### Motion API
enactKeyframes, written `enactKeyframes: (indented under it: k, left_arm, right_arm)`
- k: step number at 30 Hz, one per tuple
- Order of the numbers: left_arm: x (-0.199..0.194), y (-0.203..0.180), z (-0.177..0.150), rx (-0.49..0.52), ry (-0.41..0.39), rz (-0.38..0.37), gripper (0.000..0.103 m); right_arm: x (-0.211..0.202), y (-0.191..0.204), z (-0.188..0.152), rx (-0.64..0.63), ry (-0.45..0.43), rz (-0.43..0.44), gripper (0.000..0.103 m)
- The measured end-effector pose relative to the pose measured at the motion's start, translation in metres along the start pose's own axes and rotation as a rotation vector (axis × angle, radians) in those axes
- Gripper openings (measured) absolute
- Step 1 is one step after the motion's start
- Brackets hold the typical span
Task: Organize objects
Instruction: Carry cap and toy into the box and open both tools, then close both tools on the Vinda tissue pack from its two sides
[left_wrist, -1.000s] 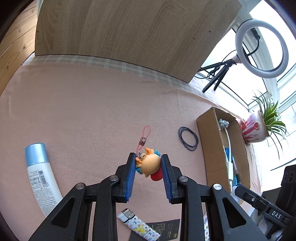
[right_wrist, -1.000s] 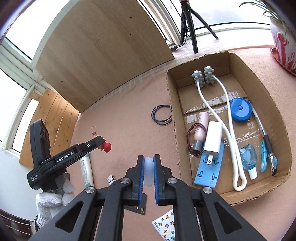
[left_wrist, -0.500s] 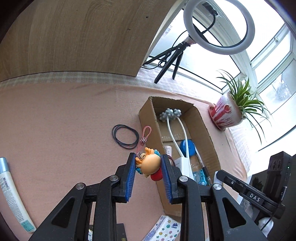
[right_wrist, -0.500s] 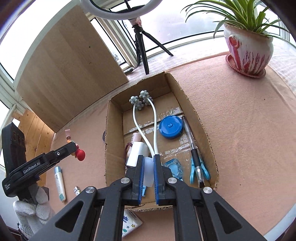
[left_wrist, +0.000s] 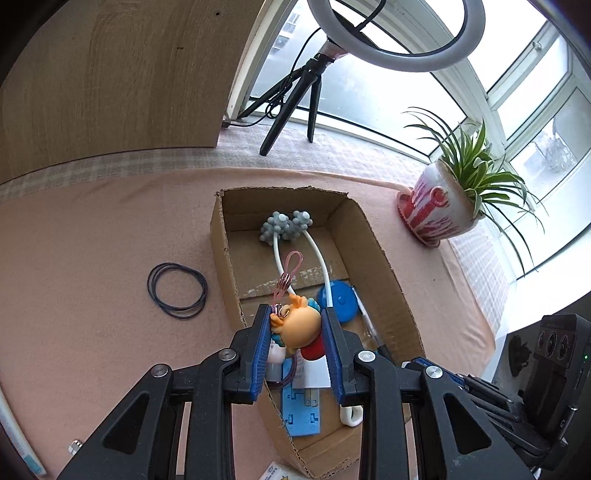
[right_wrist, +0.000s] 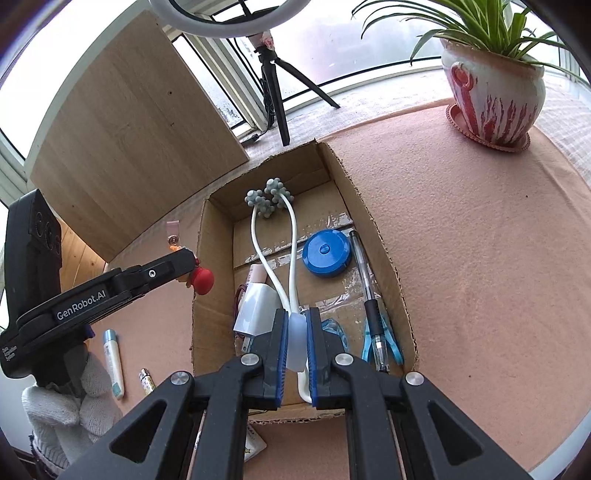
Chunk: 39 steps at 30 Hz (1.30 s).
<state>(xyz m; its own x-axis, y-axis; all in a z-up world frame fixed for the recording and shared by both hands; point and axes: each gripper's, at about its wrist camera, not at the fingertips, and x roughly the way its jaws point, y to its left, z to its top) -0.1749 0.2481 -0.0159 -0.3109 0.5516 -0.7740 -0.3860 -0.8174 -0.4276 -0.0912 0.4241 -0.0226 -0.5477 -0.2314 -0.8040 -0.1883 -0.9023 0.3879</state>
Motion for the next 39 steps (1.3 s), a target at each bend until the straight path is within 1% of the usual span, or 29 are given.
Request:
enactKeyframes:
  k: [5, 12, 14, 15, 16, 18, 21, 25, 30, 34, 38, 39]
  left_arm:
    - [0.013, -0.004, -0.004, 0.01, 0.023, 0.012, 0.029]
    - [0.017, -0.006, -0.004, 0.026, 0.034, 0.028, 0.03]
    - [0.018, -0.005, -0.004, 0.022, 0.042, 0.024, 0.03]
    - [0.018, -0.004, -0.004, 0.015, 0.043, 0.023, 0.031]
    - [0.018, -0.003, -0.004, 0.008, 0.045, 0.021, 0.035]
    - [0.014, -0.002, -0.005, 0.014, 0.041, 0.012, 0.035]
    - [0.008, -0.001, -0.006, 0.017, 0.037, 0.007, 0.035]
    - [-0.005, 0.004, -0.011, 0.008, 0.029, -0.005, 0.035]
    - [-0.028, 0.021, -0.027, -0.001, 0.023, -0.015, 0.036]
    - [-0.044, 0.041, -0.047, -0.011, 0.047, -0.024, 0.038]
    - [-0.054, 0.056, -0.068, 0.017, 0.085, -0.013, 0.038]
    - [-0.056, 0.058, -0.072, 0.021, 0.095, -0.017, 0.04]
  right_arm:
    - [0.008, -0.002, -0.003, -0.002, 0.017, -0.001, 0.009]
    - [0.013, 0.0, -0.004, -0.015, 0.029, -0.007, 0.009]
    - [0.014, 0.002, -0.004, -0.023, 0.032, -0.013, 0.018]
    - [0.014, 0.002, -0.005, -0.027, 0.032, -0.024, 0.026]
    - [0.015, 0.003, -0.006, -0.033, 0.035, -0.03, 0.039]
    - [0.014, 0.006, -0.009, -0.043, 0.031, -0.036, 0.05]
    - [0.012, 0.009, -0.012, -0.048, 0.027, -0.038, 0.05]
    - [0.006, 0.011, -0.016, -0.027, 0.021, -0.017, 0.05]
    - [-0.004, 0.015, -0.027, -0.012, 0.017, 0.011, 0.05]
    - [-0.011, 0.018, -0.042, 0.005, 0.025, 0.028, 0.05]
    - [-0.015, 0.018, -0.062, 0.033, 0.037, 0.038, 0.05]
    - [-0.015, 0.018, -0.068, 0.041, 0.044, 0.04, 0.05]
